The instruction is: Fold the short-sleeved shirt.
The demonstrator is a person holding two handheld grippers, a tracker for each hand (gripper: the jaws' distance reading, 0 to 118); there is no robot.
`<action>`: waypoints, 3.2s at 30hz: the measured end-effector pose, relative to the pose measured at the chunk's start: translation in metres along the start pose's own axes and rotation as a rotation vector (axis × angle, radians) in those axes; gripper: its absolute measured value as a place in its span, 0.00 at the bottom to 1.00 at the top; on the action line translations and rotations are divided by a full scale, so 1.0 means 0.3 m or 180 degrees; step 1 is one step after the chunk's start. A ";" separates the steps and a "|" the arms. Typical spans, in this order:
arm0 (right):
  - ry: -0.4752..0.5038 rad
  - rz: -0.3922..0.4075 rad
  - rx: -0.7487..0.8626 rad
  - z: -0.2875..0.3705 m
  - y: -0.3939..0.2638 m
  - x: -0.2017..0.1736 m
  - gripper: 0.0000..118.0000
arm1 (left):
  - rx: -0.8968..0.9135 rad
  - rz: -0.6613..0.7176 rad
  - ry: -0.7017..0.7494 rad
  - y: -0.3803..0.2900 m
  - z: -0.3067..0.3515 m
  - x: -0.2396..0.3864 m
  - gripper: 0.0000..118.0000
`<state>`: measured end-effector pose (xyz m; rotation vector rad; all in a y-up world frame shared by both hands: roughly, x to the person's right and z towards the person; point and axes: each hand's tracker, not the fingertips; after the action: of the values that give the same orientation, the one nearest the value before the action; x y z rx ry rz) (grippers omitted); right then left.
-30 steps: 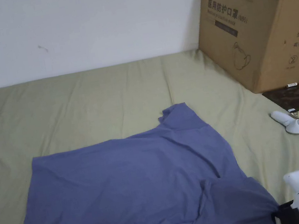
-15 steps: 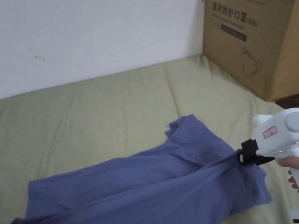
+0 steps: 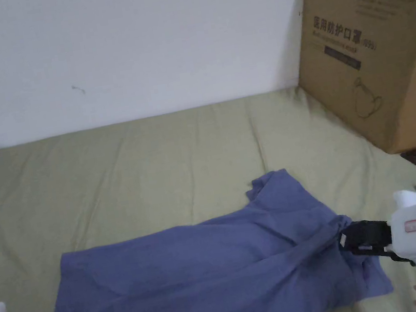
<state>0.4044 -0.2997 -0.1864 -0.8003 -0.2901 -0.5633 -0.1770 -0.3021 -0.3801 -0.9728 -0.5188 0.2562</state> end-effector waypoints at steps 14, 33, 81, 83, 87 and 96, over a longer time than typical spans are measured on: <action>0.0195 0.0586 0.0468 0.328 -0.255 -0.167 0.00 | 0.0387 -0.0301 0.0556 -0.251 0.295 0.108 0.01; 0.0090 0.0863 0.0071 0.166 -0.235 -0.219 0.00 | -0.0513 -0.0217 0.1463 -0.184 -0.319 -0.141 1.00; -0.0532 0.0490 -0.0856 0.179 -0.334 0.224 0.65 | -0.0333 -0.0005 0.0602 -0.372 0.238 -0.157 0.05; -0.0612 0.0596 -0.0720 0.205 -0.313 0.191 0.96 | -0.0225 0.0012 0.0576 -0.343 0.253 -0.137 0.26; -0.0360 0.0566 -0.0263 0.288 -0.230 0.085 0.96 | 0.0012 -0.0166 0.0387 -0.262 0.277 -0.040 0.98; 0.0335 0.1039 0.0588 0.306 -0.037 -0.248 0.03 | 0.0337 -0.0850 0.0289 0.044 0.178 0.216 0.03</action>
<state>0.3340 -0.2106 -0.1519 -0.6201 -0.1085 -0.2655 -0.1497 -0.2285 -0.3472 -0.7983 -0.5401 -0.0002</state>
